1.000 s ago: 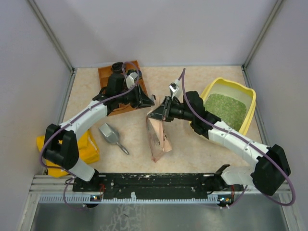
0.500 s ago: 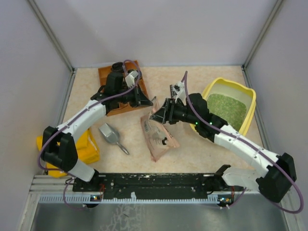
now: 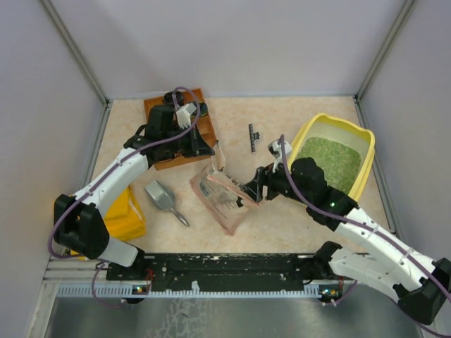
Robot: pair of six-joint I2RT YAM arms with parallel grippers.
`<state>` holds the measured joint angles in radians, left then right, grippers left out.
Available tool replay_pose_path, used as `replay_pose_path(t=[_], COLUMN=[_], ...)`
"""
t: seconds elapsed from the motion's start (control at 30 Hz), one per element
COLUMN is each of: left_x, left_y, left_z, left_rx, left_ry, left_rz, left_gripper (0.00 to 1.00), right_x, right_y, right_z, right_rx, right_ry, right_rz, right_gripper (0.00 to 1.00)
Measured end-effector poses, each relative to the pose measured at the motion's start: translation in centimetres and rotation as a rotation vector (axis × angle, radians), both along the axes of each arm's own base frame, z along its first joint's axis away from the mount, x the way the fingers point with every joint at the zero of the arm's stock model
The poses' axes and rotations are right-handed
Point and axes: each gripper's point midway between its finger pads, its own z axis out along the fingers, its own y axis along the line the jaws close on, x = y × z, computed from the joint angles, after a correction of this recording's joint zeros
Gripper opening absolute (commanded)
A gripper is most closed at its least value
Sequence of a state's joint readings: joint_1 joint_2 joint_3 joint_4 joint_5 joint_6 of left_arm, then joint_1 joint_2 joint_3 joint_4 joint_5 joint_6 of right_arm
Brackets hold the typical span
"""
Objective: Fill the litter box with clean litter
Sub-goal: Open the cat litter bag at the center of the board.
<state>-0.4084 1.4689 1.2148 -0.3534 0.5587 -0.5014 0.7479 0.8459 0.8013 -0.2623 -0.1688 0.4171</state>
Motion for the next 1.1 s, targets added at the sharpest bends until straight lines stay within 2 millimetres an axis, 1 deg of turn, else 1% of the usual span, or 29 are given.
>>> replay_pose_path(t=[0.13,0.2,0.33,0.47,0.57,0.67,0.77,0.93,1.0,1.1], left_x=[0.0,0.0,0.0,0.0,0.0,0.0,0.0,0.0,0.0,0.0], left_y=[0.0,0.0,0.1,0.1,0.1,0.2,0.2,0.2,0.2,0.3], left_z=[0.0,-0.1,-0.1,-0.1,-0.1,-0.2,-0.2,-0.2,-0.2,-0.1], left_rx=[0.002,0.003,0.004,0.006,0.008,0.010,0.011,0.012,0.012,0.011], left_ry=[0.001,0.001,0.002,0.001,0.001,0.004,0.005,0.006,0.006,0.007], left_rz=[0.000,0.000,0.000,0.001,0.002,0.005,0.006,0.011,0.013,0.015], left_gripper=[0.00,0.00,0.00,0.00,0.00,0.00,0.00,0.00,0.00,0.00], right_x=[-1.1,-1.7,-2.1,-2.3,-2.6,-2.8,-3.5,-4.9,-4.9,-4.1], right_y=[-2.0,-2.7,-3.4,-3.5,-3.7,-4.1,-4.4,-5.1,-5.4,-5.4], right_z=[-3.9,-4.5,-4.1,-4.2,-4.9,-5.6,-5.7,-5.4,-5.7,-6.6], right_rx=[-0.135,-0.171,-0.209,-0.257,-0.309,-0.352,-0.370,-0.405,-0.434,-0.483], right_ry=[-0.054,-0.094,-0.203,-0.270,-0.291,-0.303,-0.325,-0.418,-0.436,-0.444], right_rz=[0.025,0.046,0.084,0.130,0.169,0.191,0.239,0.329,0.345,0.339], right_gripper=[0.69,0.70,0.72,0.72,0.73,0.78,0.84,0.85,0.85,0.82])
